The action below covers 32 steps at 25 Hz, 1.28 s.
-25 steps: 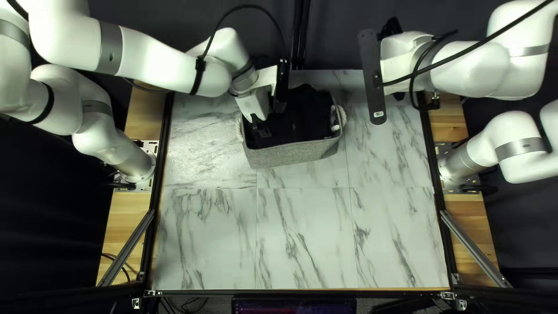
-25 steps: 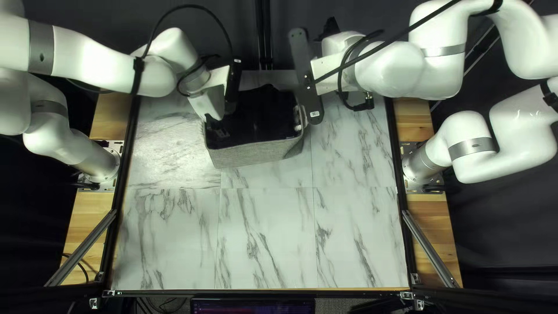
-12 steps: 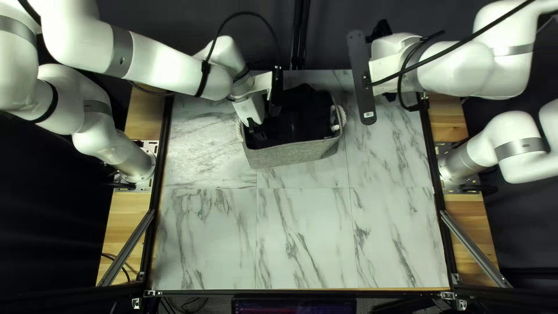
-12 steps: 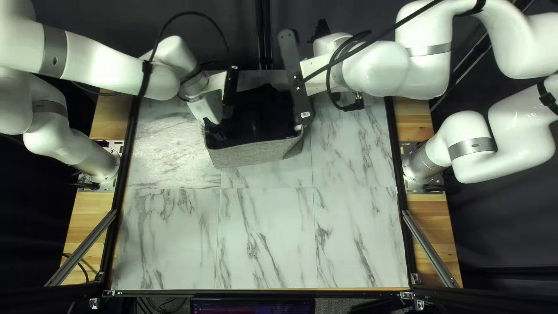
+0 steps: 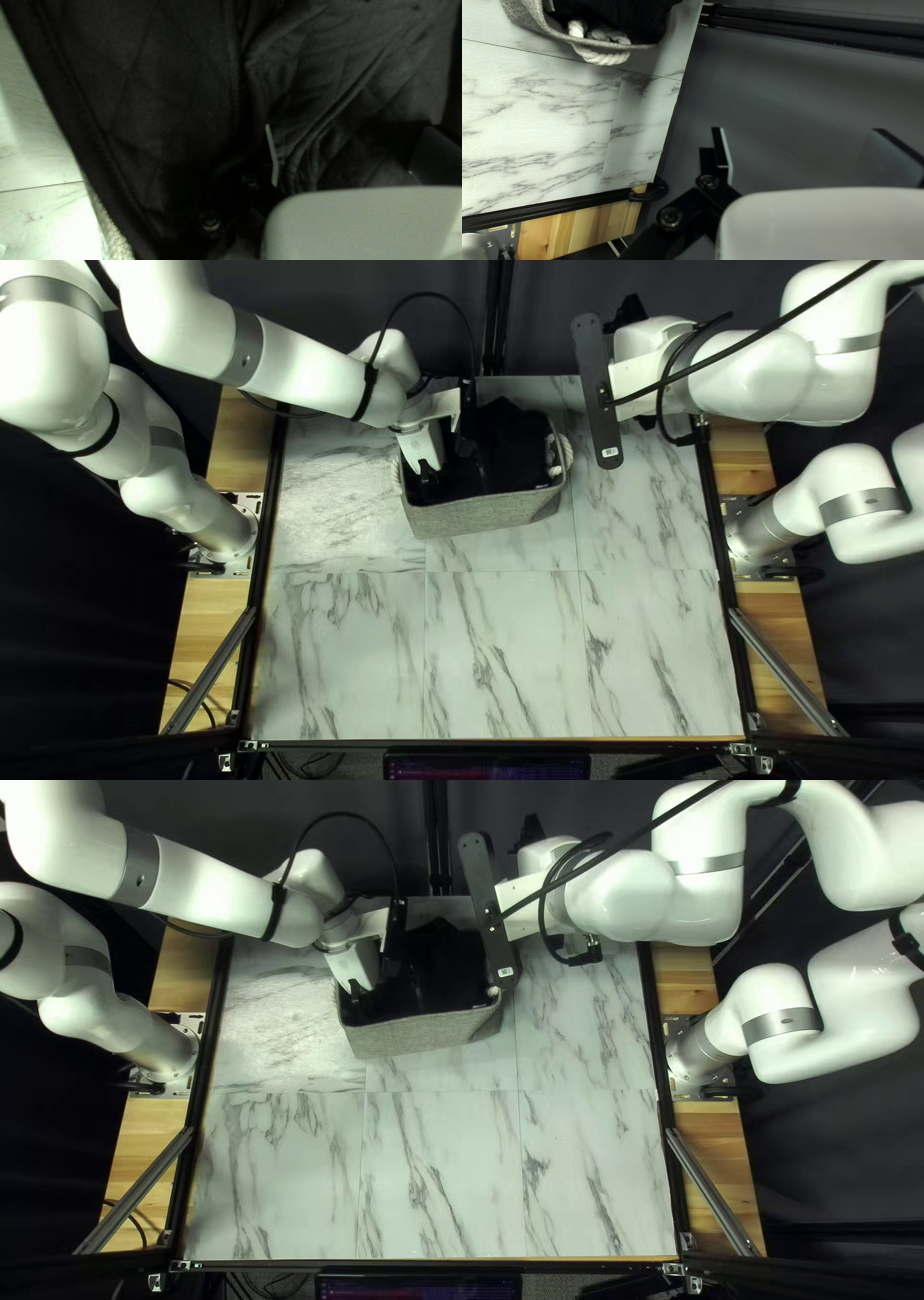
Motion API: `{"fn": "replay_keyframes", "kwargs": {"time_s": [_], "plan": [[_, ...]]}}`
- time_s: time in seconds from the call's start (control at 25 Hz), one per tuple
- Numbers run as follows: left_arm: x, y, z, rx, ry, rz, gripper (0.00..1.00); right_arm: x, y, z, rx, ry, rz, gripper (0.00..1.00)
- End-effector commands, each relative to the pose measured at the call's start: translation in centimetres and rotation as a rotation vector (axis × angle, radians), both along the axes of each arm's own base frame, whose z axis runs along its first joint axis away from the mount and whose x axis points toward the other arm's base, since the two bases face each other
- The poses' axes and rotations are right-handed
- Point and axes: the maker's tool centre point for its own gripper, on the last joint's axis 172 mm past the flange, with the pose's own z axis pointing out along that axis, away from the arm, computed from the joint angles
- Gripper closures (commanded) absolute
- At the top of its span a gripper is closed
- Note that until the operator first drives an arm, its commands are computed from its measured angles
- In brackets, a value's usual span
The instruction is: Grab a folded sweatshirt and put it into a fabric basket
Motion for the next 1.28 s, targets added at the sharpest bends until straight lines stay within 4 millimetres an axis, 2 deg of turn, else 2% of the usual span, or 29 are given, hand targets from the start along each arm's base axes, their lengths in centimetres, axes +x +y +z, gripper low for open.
{"fn": "replay_keyframes", "kwargs": {"time_s": [0.04, 0.2, 0.24, 0.44, 0.6, 0.76, 1.0, 1.2, 1.28], "plan": [[0.7, -0.2, 4.7, 0.019, -0.041, -0.020, 0.00, -2.1, -0.3, 1.0, -0.022, -0.009, -0.010, 0.00], [2.2, 0.9, 6.2, 0.030, -0.061, -0.037, 0.00, -3.2, -0.3, 1.5, -0.037, -0.017, -0.014, 0.00], [3.2, 1.7, 6.4, 0.030, -0.064, -0.045, 0.00, -3.4, -0.2, 1.7, -0.040, -0.018, -0.013, 0.00], [6.4, 4.0, 6.6, 0.021, -0.062, -0.079, 0.00, -4.0, -0.3, 2.2, -0.051, -0.024, -0.013, 0.00], [8.3, 4.7, 6.8, 0.006, -0.067, -0.108, 0.00, -3.8, -0.2, 2.8, -0.053, -0.041, -0.023, 0.00], [10.4, 4.5, 6.0, -0.007, -0.067, -0.144, 0.00, -3.5, 0.0, 4.0, -0.075, -0.062, -0.052, 0.00], [12.1, 4.4, 4.5, -0.022, -0.061, -0.173, 0.00, -3.9, 0.1, 4.2, -0.093, -0.065, -0.066, 0.00], [12.9, 5.3, 2.9, -0.016, -0.050, -0.173, 0.00, -4.4, 0.3, 4.6, -0.108, -0.065, -0.069, 0.00], [13.5, 6.0, 1.7, -0.012, -0.040, -0.172, 0.00, -4.6, 0.4, 4.8, -0.113, -0.062, -0.065, 0.00]]}}
